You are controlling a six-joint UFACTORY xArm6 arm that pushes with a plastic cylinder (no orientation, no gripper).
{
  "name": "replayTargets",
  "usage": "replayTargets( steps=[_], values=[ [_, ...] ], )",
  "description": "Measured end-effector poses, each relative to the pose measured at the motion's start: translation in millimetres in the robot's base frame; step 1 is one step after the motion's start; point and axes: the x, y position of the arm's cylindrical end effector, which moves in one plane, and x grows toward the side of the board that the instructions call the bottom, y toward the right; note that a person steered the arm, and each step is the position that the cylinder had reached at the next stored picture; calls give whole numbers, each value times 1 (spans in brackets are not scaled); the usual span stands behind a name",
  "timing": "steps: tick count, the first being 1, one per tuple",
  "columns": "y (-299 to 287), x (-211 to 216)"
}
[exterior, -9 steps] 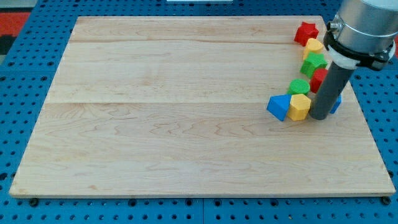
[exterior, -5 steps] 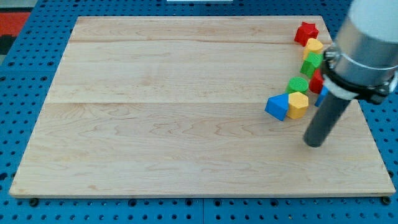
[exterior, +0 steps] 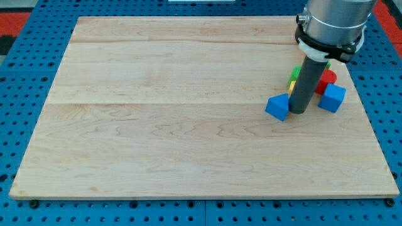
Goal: Push the blue triangle into the yellow hexagon
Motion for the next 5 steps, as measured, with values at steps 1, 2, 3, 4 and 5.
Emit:
replayTargets(
  steps=[1, 2, 3, 4, 5],
  values=[
    [-2, 10],
    [-2, 59],
    [-20, 91],
    [-48, 90],
    [-43, 74]
  ],
)
